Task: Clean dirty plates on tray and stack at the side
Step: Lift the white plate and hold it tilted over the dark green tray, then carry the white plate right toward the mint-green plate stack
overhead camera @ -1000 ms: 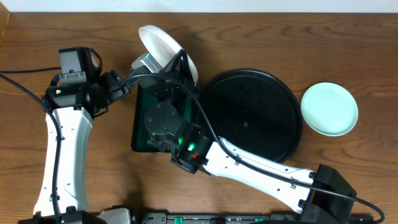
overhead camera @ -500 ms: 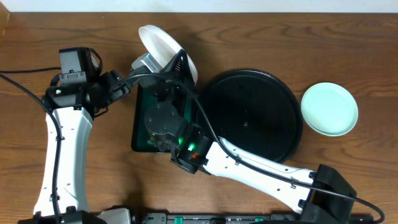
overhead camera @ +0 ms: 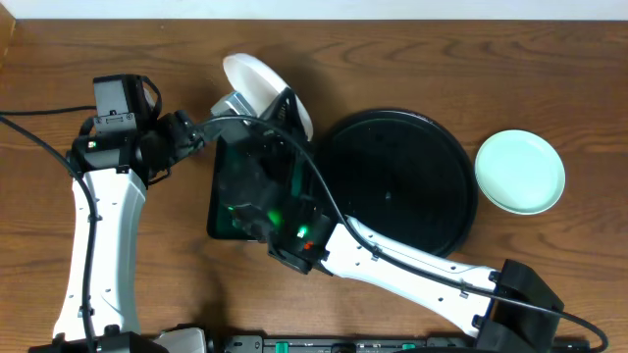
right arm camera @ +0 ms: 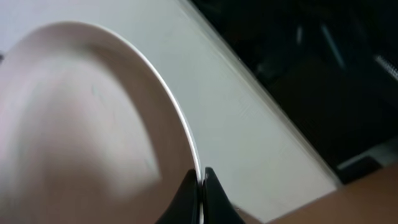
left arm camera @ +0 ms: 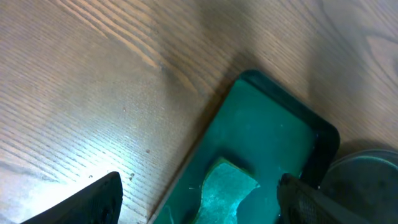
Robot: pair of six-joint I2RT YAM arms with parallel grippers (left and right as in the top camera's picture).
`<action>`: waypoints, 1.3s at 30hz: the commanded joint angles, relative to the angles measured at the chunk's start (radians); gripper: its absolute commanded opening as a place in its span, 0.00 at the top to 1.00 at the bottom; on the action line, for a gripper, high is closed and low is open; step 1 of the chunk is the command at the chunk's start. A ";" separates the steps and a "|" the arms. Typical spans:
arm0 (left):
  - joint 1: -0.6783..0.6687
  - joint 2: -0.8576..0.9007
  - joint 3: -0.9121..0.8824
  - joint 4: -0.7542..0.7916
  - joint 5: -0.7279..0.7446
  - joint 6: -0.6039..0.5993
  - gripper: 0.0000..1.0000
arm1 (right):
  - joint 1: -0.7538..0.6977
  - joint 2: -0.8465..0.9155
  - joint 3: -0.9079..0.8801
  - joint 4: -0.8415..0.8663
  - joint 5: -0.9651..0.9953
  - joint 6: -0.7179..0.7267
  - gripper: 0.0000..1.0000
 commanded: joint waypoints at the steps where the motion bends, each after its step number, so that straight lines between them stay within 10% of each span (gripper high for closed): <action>1: 0.003 0.006 0.000 -0.003 -0.009 -0.002 0.20 | -0.014 -0.025 0.012 -0.160 -0.058 0.314 0.99; 16: 0.003 0.006 0.000 -0.003 -0.009 -0.002 0.20 | -0.218 -0.025 0.012 -0.637 -0.667 1.001 0.99; 39: 0.003 0.006 0.000 -0.003 -0.009 -0.002 0.20 | -0.499 -0.272 0.013 -0.806 -0.869 1.025 0.99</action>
